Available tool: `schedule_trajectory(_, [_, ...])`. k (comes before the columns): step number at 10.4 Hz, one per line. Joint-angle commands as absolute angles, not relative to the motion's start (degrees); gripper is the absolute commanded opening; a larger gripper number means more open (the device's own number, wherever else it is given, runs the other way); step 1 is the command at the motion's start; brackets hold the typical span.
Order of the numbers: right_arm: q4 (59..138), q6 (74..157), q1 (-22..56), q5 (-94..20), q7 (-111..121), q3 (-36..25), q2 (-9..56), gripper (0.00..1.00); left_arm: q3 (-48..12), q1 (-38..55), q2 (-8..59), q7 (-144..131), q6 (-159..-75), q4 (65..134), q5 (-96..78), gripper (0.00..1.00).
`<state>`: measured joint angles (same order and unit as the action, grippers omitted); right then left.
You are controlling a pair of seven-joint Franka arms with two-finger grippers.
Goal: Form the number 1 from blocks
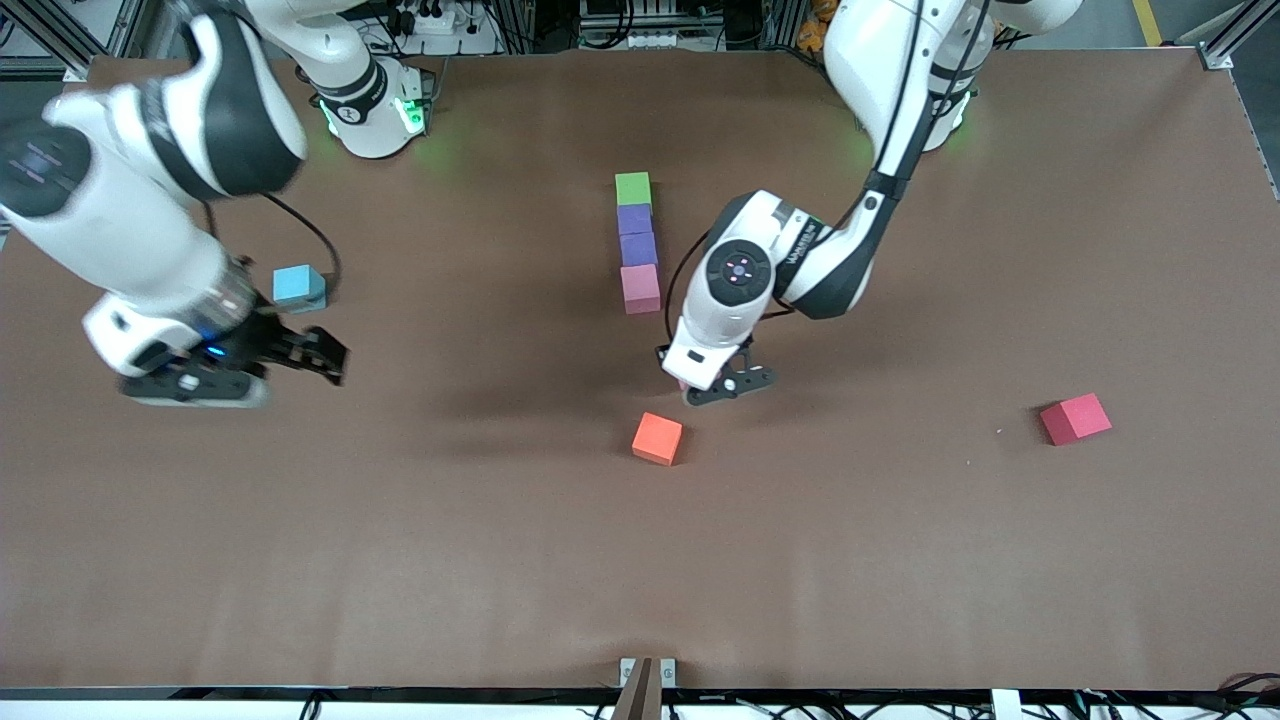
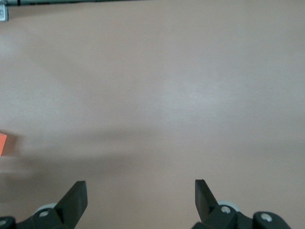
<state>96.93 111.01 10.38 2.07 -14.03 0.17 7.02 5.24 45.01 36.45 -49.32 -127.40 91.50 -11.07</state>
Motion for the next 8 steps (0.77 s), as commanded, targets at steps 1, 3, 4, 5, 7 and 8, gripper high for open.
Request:
schedule_trajectory(1, [96.2,106.8,2.2,3.5,-9.7,6.2,3.0,1.0,5.8,47.3,37.3,-50.1,-126.4,89.6,-12.4,0.0])
schedule_trajectory(3, [91.7,98.8,0.9,3.3,-6.3,6.0,2.3,1.0,5.8,48.7,37.7,-49.4,-126.4,89.6,-12.3,0.0])
schedule_trajectory(4, [88.6,94.2,0.3,3.3,-5.5,6.0,2.6,1.0,5.8,49.3,38.1,-49.0,-126.5,89.6,-12.1,0.0])
schedule_trajectory(5, [86.6,91.2,-0.4,3.3,-3.1,5.9,2.8,1.0,5.8,50.0,38.4,-48.6,-126.5,89.6,-12.0,0.0])
schedule_trajectory(7, [86.2,87.3,-1.7,3.0,0.9,5.1,2.9,1.0,5.7,50.6,39.0,-48.2,-126.5,89.6,-11.9,0.0])
schedule_trajectory(8, [86.2,87.0,-2.5,3.0,1.3,5.1,2.8,1.0,5.7,51.1,39.3,-47.7,-126.6,89.6,-11.9,0.0])
